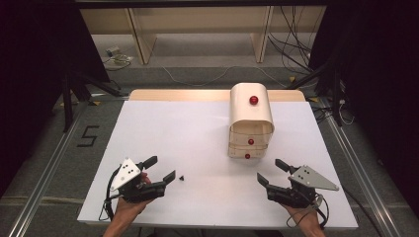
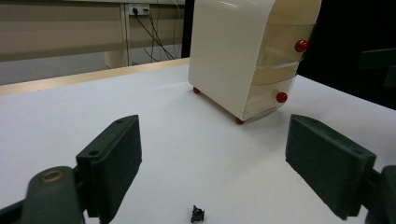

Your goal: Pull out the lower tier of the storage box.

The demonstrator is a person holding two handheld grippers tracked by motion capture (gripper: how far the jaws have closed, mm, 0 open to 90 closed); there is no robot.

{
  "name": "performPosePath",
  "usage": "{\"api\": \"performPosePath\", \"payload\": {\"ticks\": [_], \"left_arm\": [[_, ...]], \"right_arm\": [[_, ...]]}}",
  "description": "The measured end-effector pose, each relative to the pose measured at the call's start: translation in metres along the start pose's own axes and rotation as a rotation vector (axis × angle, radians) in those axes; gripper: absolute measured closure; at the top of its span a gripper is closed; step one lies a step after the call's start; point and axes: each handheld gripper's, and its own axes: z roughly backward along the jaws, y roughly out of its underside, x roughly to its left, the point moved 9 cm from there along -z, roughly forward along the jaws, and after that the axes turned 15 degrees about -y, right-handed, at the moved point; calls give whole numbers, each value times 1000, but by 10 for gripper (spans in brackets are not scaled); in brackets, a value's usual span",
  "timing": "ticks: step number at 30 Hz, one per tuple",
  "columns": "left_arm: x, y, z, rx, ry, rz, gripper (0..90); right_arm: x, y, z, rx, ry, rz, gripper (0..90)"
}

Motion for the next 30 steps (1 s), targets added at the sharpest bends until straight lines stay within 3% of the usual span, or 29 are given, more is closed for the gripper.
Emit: {"api": "performPosePath", "payload": {"ticks": [22, 25, 30], "left_arm": [[-2, 1, 0, 2, 1, -6, 183], [-1, 1, 0, 3, 0, -8, 183], [-1, 1, 0, 3, -2, -7, 183]], "right_arm": [[-4, -3, 0, -21, 92, 12, 242], [-8, -2, 0, -27, 129, -10, 247], [-10, -1, -2, -20, 139, -25, 248]]}}
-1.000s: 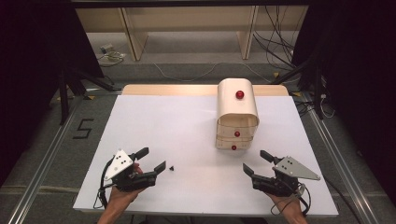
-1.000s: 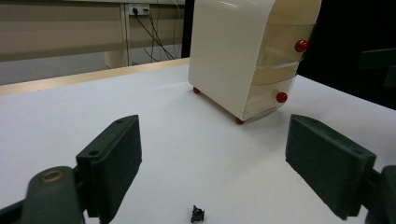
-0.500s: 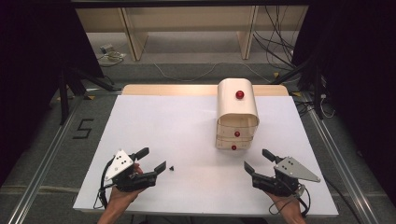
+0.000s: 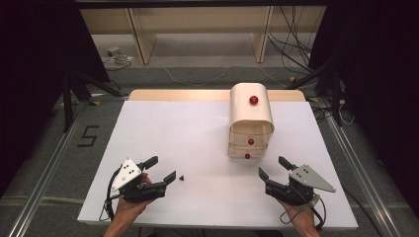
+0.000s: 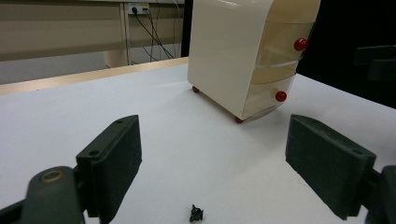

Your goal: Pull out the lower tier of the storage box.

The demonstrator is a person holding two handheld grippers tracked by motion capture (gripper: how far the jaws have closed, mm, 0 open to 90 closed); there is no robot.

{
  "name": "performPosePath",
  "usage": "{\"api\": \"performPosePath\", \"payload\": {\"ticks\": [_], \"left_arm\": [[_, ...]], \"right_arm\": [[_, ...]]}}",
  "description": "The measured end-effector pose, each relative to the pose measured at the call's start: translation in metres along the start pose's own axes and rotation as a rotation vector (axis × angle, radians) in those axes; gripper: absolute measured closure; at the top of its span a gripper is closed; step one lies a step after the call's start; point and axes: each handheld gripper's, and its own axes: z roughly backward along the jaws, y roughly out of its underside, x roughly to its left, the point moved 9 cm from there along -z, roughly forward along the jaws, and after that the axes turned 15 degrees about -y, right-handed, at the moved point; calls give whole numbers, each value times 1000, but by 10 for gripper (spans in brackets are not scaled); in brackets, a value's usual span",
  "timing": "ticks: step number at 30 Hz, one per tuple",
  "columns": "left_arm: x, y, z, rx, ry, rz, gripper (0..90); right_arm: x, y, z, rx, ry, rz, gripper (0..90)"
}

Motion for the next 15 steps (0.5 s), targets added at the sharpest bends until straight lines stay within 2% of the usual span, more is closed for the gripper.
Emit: {"api": "performPosePath", "payload": {"ticks": [8, 15], "left_arm": [[0, 0, -1, 2, -3, 0, 184], [-1, 0, 0, 4, -1, -1, 184]], "right_arm": [[0, -1, -5, -5, 17, -3, 255], [-1, -1, -11, -6, 51, -12, 256]]}}
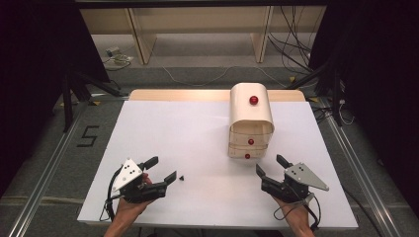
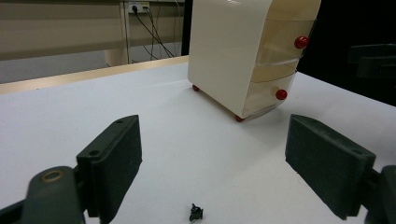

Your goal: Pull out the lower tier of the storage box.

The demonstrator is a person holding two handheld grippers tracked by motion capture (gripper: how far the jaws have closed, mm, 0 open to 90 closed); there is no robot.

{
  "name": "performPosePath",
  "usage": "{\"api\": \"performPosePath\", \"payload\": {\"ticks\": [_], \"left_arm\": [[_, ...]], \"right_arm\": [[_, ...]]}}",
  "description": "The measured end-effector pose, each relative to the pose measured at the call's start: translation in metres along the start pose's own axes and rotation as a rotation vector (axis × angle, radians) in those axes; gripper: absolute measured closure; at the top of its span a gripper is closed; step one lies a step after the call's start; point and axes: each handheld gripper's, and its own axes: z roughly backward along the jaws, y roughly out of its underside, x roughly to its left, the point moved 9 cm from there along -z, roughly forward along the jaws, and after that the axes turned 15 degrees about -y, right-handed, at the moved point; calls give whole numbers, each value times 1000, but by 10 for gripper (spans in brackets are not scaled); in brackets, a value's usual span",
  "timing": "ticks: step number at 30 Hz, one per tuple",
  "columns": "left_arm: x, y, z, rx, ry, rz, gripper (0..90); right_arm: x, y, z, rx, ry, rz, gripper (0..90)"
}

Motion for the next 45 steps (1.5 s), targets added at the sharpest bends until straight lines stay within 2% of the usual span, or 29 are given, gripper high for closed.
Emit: {"api": "performPosePath", "payload": {"ticks": [11, 14, 21, 34, 45], "left_arm": [[0, -1, 0, -3, 0, 1, 184], [0, 0, 1, 0, 1, -3, 184], [0, 0, 1, -3, 1, -5, 184], [-1, 0, 1, 0, 2, -5, 184], [-1, 0, 1, -1, 4, -5, 184]], "right_arm": [[6, 3, -16, -3, 23, -31, 265], [10, 6, -24, 10, 10, -23, 270], [12, 10, -34, 33, 13, -20, 271], [12, 13, -44, 36, 27, -27, 275], [13, 17, -50, 52, 34, -15, 282]]}}
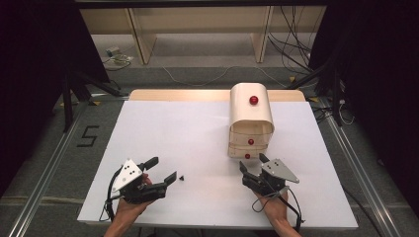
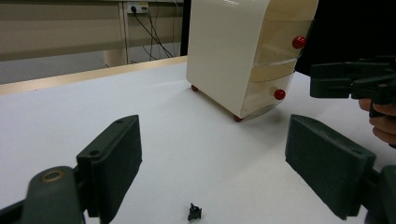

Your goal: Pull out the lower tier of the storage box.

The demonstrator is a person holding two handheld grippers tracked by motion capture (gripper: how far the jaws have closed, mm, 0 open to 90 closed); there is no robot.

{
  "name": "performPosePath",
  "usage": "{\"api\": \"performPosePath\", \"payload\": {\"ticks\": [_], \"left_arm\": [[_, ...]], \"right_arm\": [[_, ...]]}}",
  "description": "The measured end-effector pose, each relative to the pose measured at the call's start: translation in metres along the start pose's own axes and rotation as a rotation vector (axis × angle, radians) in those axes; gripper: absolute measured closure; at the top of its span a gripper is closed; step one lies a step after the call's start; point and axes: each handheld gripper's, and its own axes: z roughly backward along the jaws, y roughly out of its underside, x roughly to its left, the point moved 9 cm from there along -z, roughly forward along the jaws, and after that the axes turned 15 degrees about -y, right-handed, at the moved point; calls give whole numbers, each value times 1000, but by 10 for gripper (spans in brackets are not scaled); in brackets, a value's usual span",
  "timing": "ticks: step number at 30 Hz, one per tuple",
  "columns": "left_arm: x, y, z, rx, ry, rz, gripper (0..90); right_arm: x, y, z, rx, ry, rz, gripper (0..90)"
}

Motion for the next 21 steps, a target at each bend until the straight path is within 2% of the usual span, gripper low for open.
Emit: {"api": "performPosePath", "payload": {"ticks": [21], "left_arm": [[0, 0, 0, 1, 1, -5, 185]], "right_arm": [[-2, 6, -10, 16, 24, -8, 299]]}}
